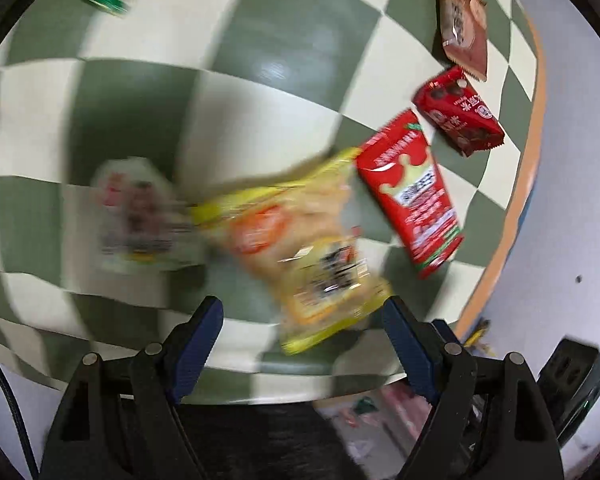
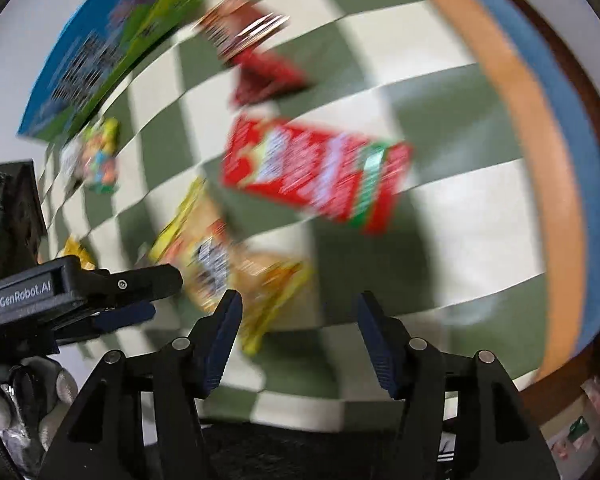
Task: Organize snacks
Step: 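Grasp the clear snack bag with the left tool while the right tool grasps the red spicy-strip packet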
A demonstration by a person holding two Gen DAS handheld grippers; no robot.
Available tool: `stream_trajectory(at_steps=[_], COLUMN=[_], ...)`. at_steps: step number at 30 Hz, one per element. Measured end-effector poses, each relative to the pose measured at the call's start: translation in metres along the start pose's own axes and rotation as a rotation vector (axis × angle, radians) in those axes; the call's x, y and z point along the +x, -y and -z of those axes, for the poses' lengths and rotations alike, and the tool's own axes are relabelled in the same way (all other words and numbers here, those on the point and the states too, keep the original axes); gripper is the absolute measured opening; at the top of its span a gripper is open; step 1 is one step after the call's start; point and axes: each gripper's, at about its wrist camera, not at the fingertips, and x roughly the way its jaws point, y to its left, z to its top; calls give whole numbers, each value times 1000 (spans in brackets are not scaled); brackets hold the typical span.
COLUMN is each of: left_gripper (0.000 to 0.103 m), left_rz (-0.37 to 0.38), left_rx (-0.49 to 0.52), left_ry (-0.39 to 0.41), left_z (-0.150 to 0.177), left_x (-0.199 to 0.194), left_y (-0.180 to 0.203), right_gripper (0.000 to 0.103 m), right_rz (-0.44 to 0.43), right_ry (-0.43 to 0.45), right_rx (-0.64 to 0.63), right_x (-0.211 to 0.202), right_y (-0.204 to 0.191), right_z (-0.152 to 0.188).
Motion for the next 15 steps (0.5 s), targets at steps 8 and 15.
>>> stream_trajectory(at_steps=[8,15], left_gripper=[62,60], left_rz=[-152,-406], left_rx=[58,297], left_ry=[60,216], left_z=[-22,-29], left_x=[35,14], left_y=[17,34], right_gripper=[62,62], right_rz=[115,203], right_ry=[44,-24], right_rx=[-88,-420], right_x=[-15,12], right_y=[28,-16], right_z=[-42,-64])
